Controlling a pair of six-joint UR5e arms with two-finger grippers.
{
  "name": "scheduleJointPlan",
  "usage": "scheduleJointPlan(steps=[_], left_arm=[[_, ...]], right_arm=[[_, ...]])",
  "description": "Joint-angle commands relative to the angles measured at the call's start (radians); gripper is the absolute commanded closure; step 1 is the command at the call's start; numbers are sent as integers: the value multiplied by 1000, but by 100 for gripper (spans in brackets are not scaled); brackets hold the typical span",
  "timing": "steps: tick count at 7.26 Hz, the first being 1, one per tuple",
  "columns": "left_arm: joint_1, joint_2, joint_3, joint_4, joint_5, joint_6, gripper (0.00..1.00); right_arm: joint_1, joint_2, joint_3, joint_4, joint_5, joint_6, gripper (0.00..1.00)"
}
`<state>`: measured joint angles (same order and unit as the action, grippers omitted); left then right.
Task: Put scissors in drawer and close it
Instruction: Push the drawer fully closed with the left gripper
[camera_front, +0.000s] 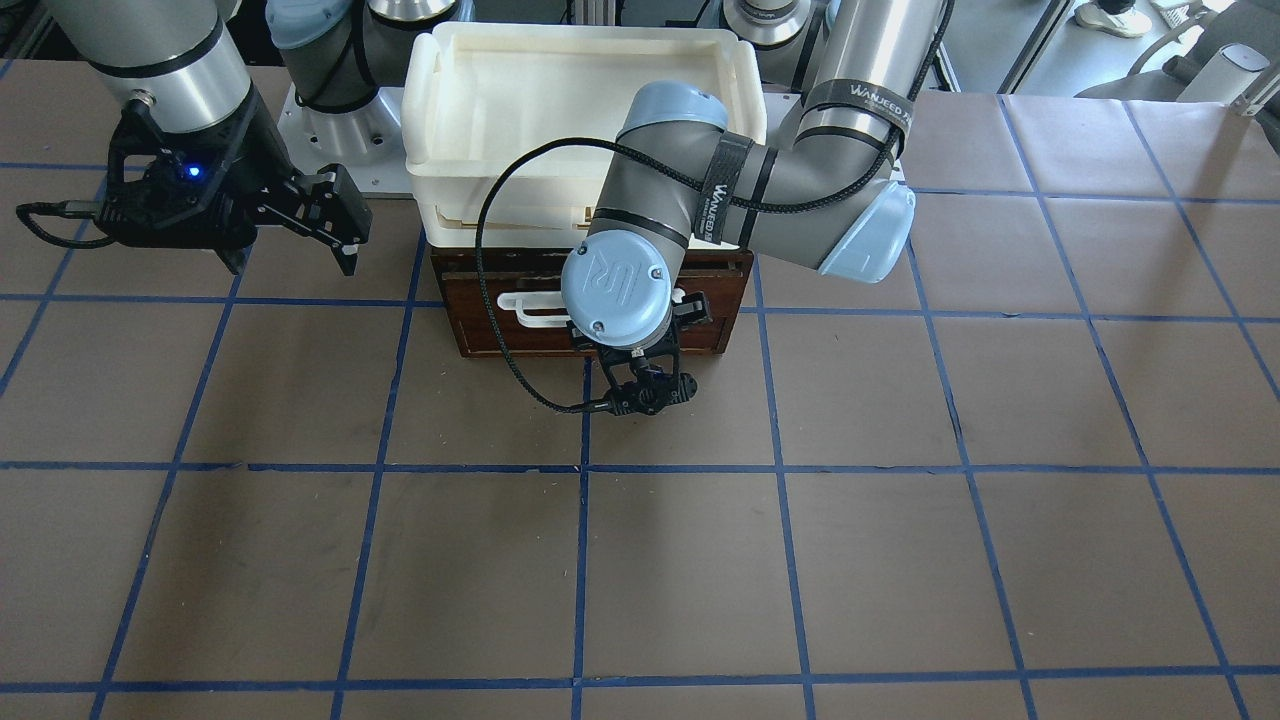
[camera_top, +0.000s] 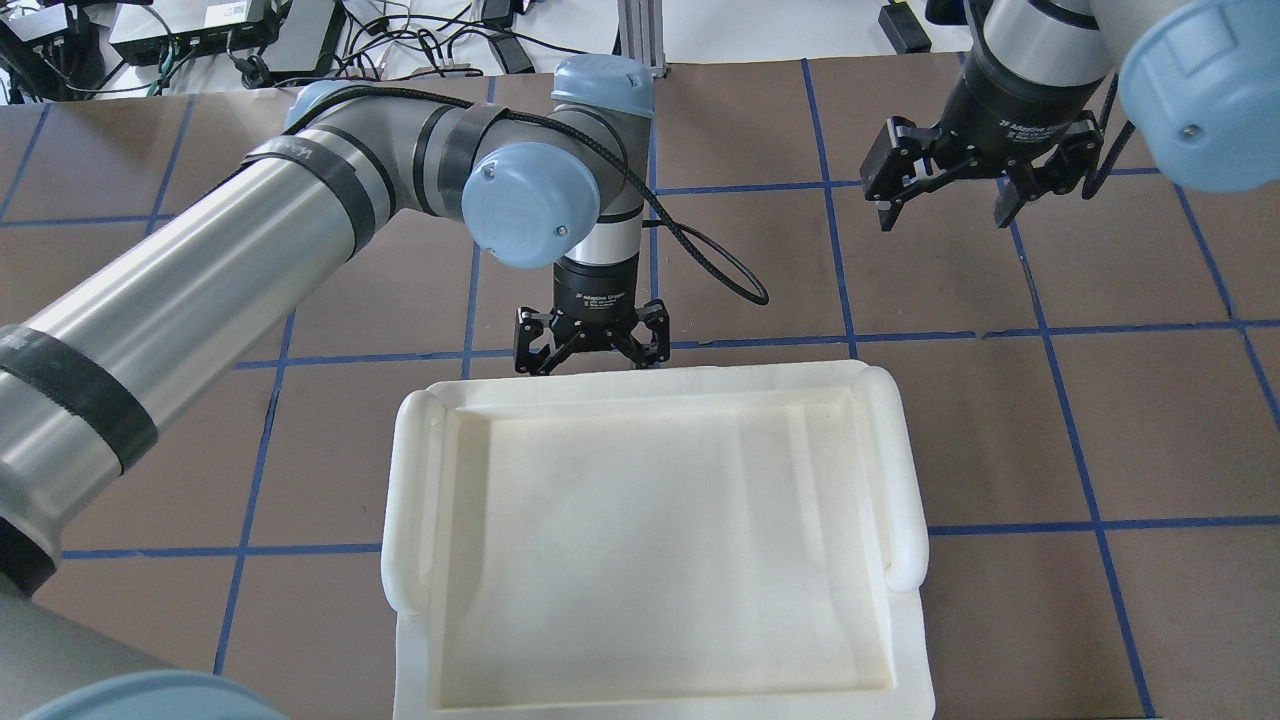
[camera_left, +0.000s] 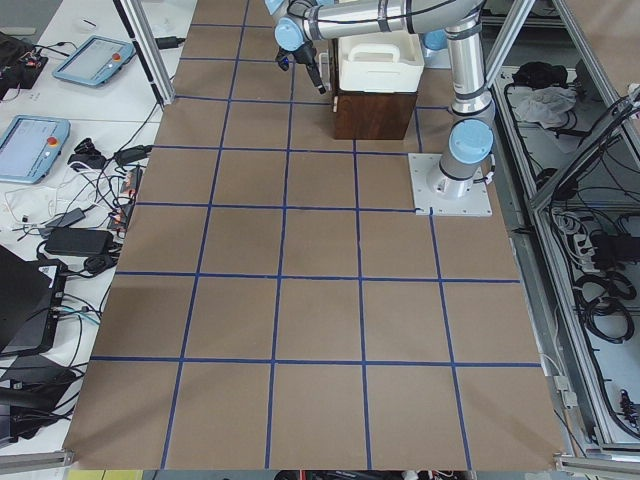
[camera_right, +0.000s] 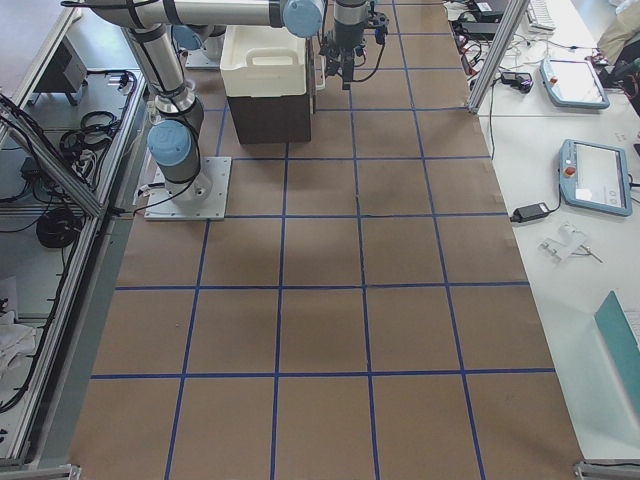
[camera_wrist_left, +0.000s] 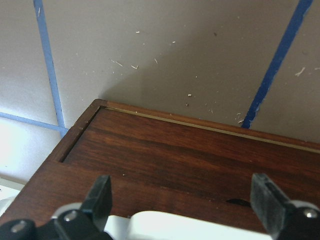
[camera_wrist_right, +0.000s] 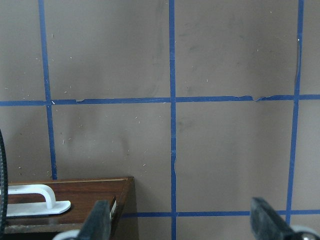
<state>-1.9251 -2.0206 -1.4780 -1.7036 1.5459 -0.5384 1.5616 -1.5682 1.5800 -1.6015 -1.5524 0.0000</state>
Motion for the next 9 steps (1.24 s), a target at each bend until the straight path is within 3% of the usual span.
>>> scheduleJointPlan(steps=[1, 6, 9], left_arm=[[0, 11, -1, -36, 0, 0, 0], [8, 7, 13, -34, 3, 0, 0], [89, 31, 149, -7, -4, 102, 0]], right_arm=[[0, -1, 0, 0, 0, 0, 0], [0, -1, 0, 0, 0, 0, 0], [-2, -1, 0, 0, 0, 0, 0]])
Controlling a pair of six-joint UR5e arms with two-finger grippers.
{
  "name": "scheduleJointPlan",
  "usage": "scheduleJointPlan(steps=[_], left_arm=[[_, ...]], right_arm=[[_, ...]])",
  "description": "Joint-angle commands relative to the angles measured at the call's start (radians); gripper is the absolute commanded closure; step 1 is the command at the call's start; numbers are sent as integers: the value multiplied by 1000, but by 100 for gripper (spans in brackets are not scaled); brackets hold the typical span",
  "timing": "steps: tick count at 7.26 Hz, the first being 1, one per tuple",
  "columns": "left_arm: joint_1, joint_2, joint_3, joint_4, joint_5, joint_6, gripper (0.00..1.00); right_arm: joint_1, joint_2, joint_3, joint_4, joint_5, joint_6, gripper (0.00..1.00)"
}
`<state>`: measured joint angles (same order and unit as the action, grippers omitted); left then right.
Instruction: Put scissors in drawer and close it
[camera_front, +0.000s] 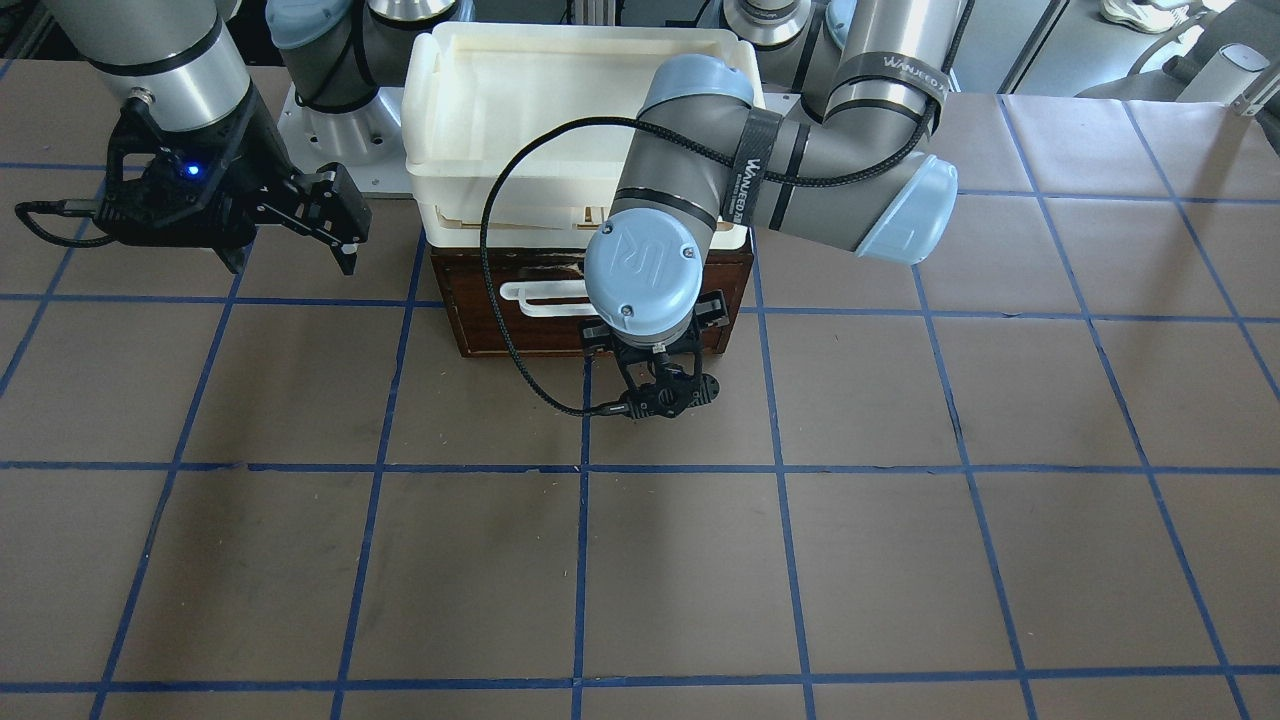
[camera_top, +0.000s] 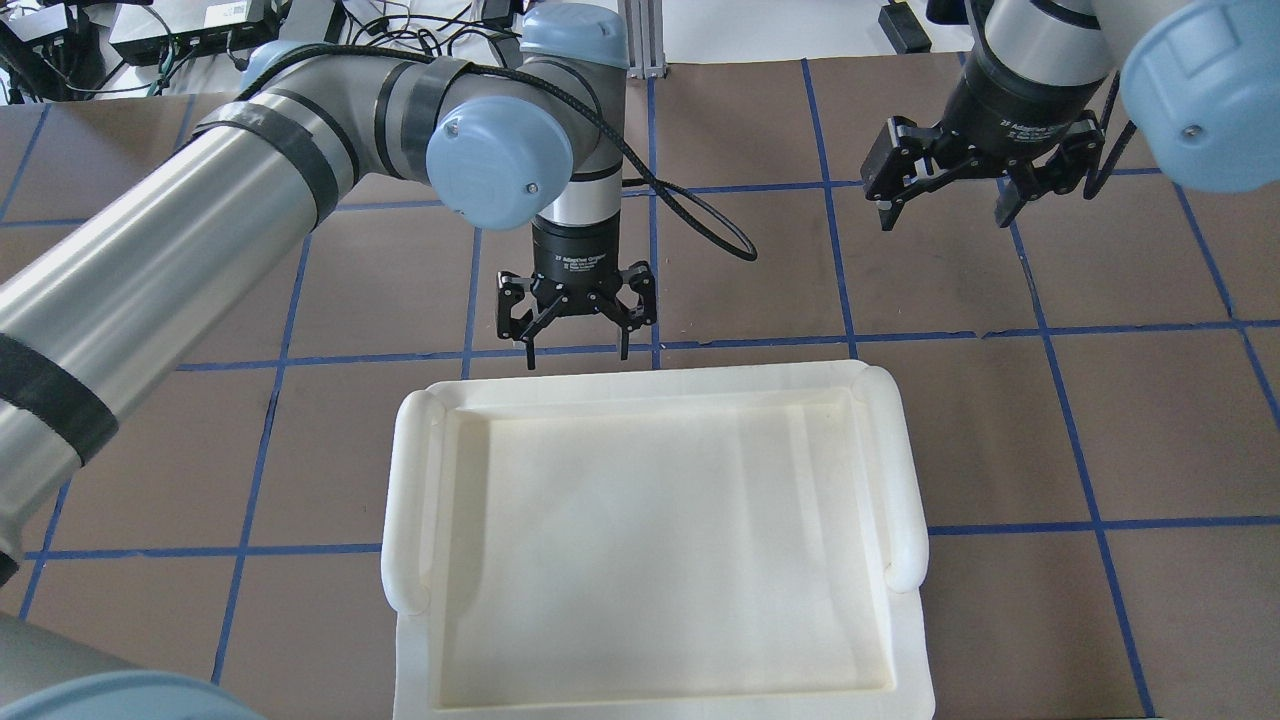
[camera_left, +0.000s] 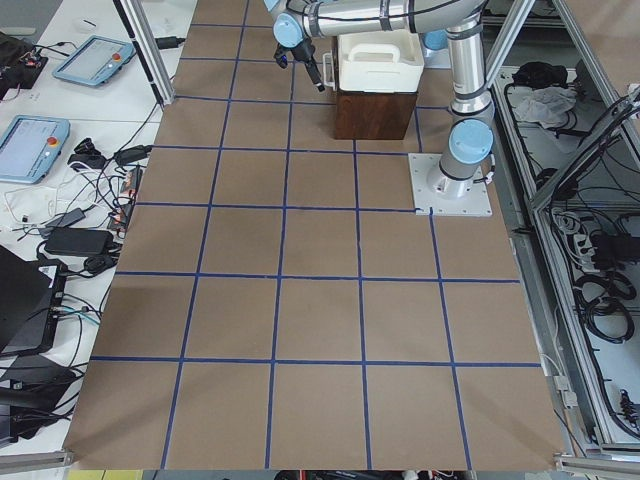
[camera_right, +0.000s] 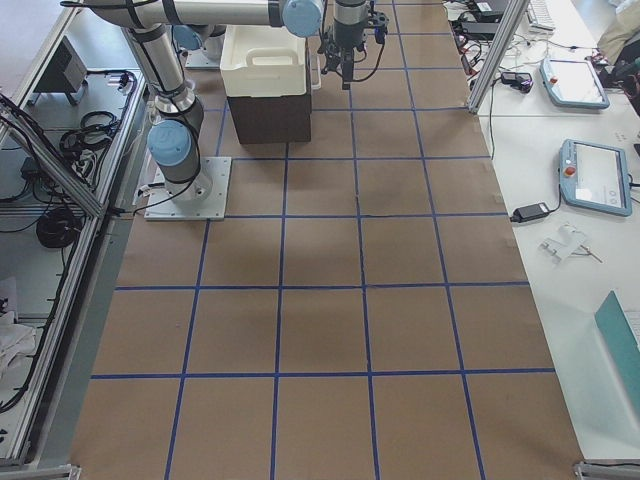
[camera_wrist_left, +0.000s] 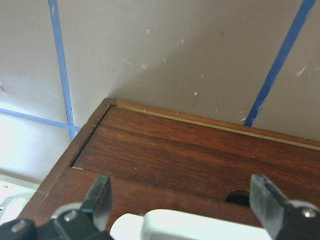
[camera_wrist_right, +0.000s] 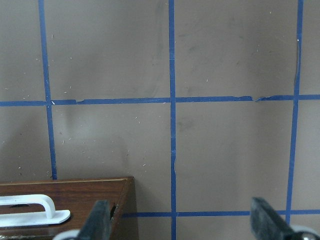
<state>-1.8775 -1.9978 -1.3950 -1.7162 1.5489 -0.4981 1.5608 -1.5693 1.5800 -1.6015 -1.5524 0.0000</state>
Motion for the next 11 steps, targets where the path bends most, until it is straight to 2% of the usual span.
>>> scheduleJointPlan(steps=[1, 3, 4, 8, 11], left_arm=[[85, 31, 95, 6, -1, 132, 0], [141, 94, 100, 93, 51, 270, 0], [196, 123, 100, 121, 40, 355, 0], [328, 229, 79, 122, 39, 521, 0], [345, 295, -31, 196, 37, 567, 0]], right_arm=[[-1, -1, 0, 0, -2, 0, 0], [-1, -2, 0, 0, -2, 0, 0], [1, -2, 0, 0, 0, 0, 0], [-1, -2, 0, 2, 0, 0, 0], [-1, -2, 0, 2, 0, 0, 0]])
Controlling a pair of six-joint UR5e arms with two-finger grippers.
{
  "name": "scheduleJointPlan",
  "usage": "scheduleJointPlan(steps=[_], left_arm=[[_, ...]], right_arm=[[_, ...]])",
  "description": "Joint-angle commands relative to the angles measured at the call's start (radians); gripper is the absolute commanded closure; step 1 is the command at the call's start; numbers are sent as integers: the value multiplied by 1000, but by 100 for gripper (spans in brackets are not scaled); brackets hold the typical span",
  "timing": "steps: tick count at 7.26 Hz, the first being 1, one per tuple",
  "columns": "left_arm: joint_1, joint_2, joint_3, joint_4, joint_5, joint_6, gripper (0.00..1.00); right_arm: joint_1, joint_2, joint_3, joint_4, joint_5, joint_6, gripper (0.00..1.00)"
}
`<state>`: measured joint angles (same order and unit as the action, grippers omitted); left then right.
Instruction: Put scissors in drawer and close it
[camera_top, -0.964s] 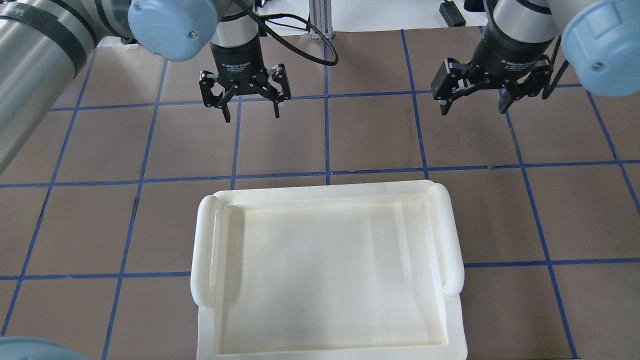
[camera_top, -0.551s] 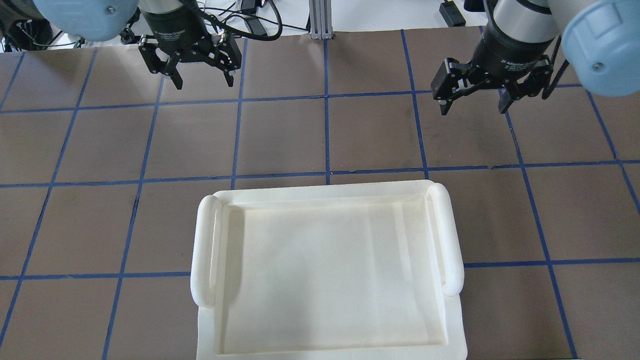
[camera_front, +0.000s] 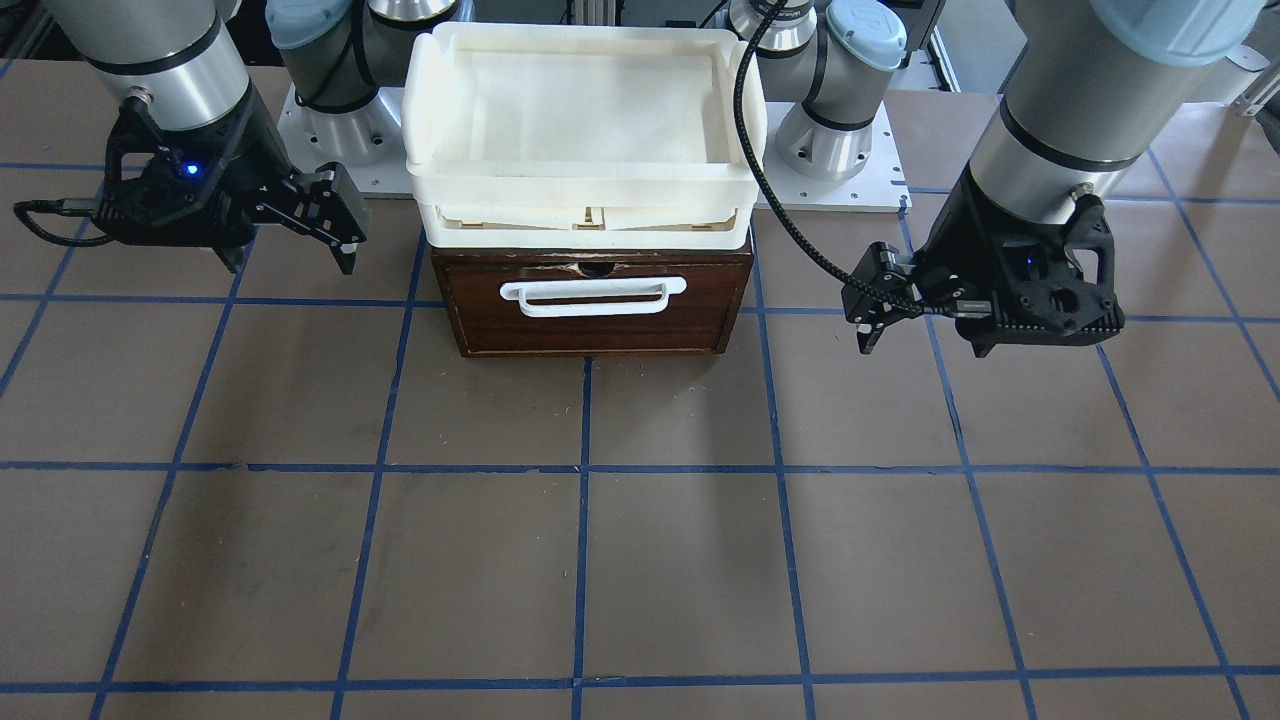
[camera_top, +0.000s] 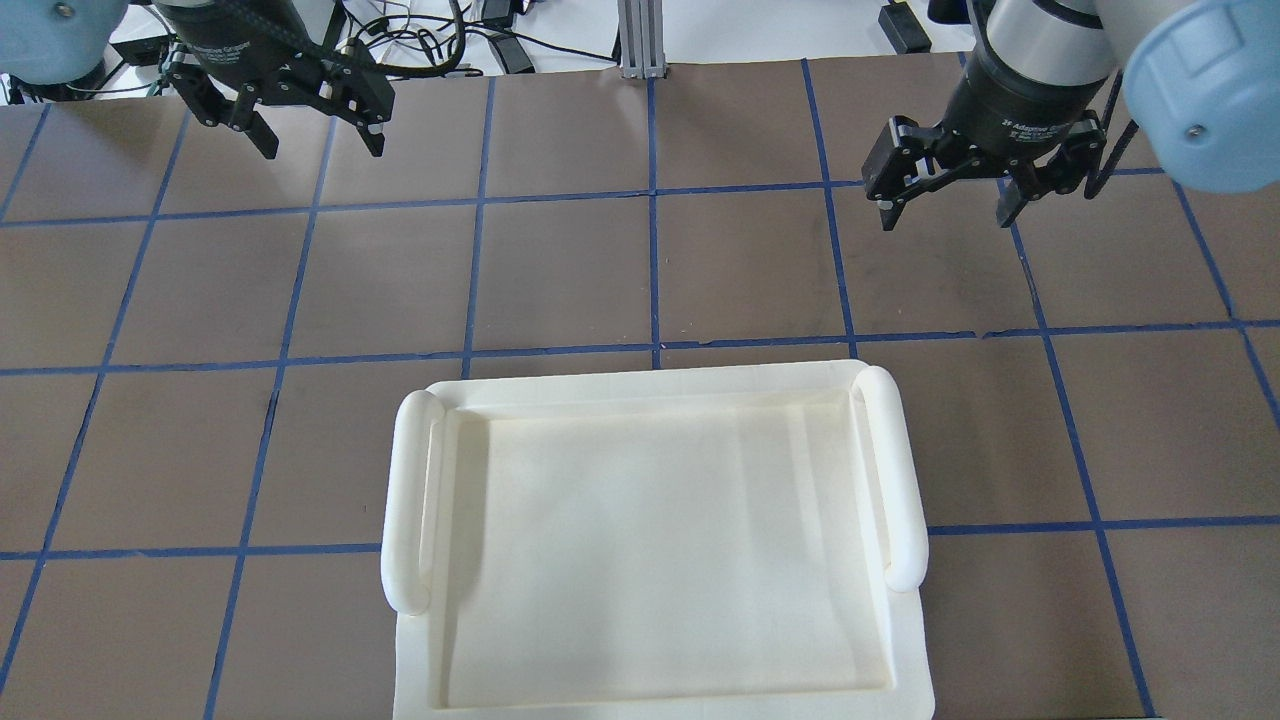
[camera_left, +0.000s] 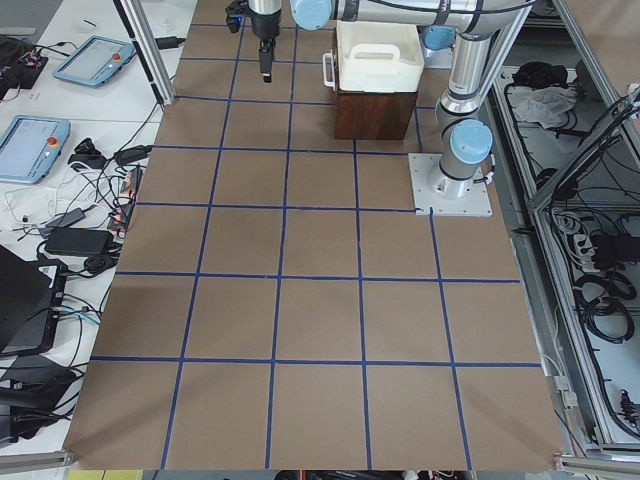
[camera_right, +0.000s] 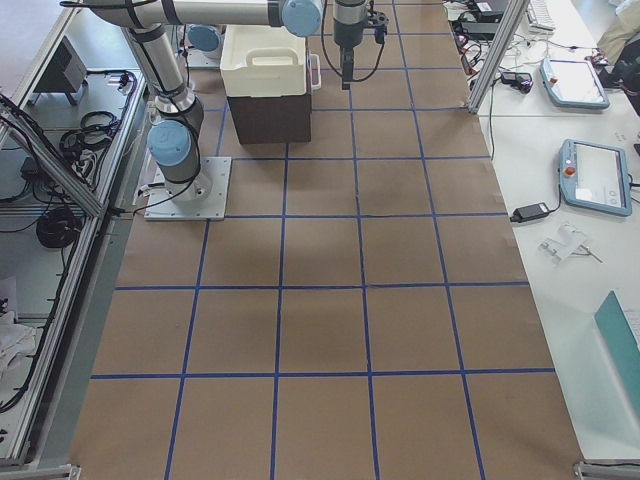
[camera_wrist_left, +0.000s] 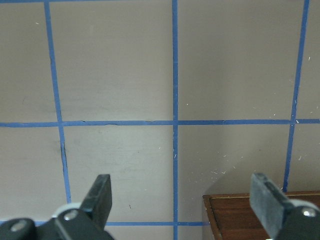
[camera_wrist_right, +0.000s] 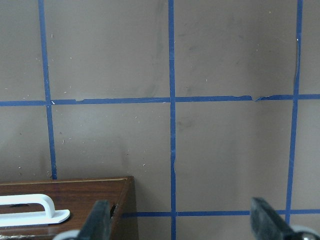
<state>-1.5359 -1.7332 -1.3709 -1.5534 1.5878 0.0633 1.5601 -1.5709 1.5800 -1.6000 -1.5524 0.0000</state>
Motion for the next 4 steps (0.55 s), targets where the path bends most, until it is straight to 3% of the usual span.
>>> scheduleJointPlan(steps=[1, 4], left_arm=[[3, 50, -92, 45, -14, -5, 0], [5, 69, -106, 53, -5, -2, 0]], right_arm=[[0, 0, 0, 0, -2, 0, 0], [0, 0, 0, 0, -2, 0, 0]])
